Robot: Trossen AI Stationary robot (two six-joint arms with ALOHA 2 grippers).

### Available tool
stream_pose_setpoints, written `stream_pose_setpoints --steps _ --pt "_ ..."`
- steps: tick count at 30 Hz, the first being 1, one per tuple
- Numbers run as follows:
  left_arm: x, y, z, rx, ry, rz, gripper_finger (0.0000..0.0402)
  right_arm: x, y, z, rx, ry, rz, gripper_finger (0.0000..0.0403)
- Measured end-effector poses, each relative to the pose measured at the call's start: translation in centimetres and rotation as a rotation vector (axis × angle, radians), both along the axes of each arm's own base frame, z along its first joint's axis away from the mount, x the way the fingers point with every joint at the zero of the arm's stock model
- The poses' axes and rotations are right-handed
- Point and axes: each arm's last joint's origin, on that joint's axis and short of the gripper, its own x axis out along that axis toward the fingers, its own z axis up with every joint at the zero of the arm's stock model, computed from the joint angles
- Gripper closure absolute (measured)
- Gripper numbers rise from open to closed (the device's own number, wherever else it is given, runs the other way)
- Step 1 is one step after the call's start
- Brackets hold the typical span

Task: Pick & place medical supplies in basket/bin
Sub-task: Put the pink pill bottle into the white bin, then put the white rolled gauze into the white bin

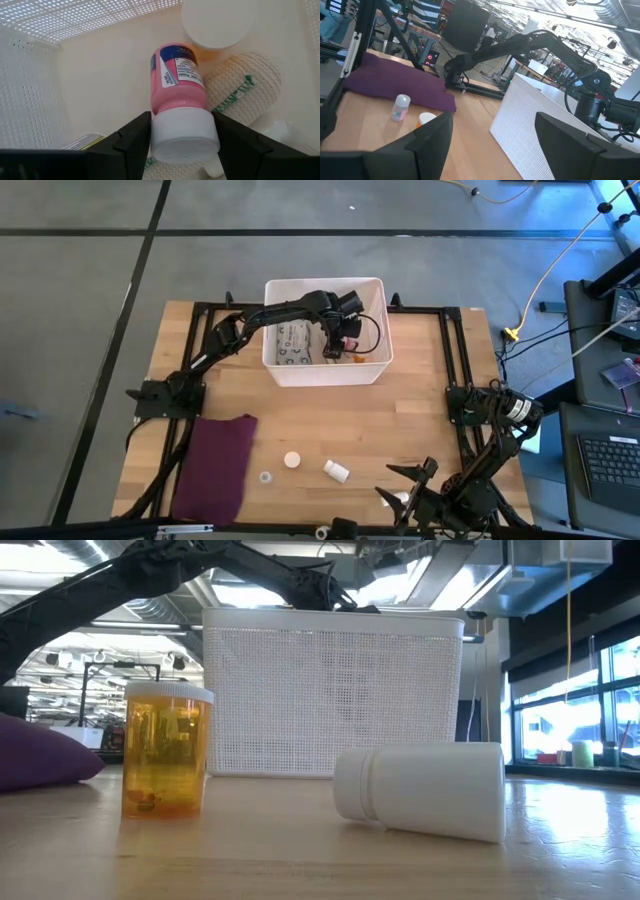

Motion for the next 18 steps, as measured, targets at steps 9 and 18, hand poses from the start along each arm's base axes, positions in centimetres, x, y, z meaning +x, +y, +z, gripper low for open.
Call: stream_pose_setpoints --steps 9,18 --pt "-0.04 -0.02 -0.01 -0.003 0.004 0.001 0.0183 0.00 0.00 0.00 0.000 0.000 0.000 0.0121" --pt "0.02 0.16 0.03 0.057 0.014 -0.002 0.0117 0.00 0.00 0.00 0.000 0.000 0.000 0.0121"
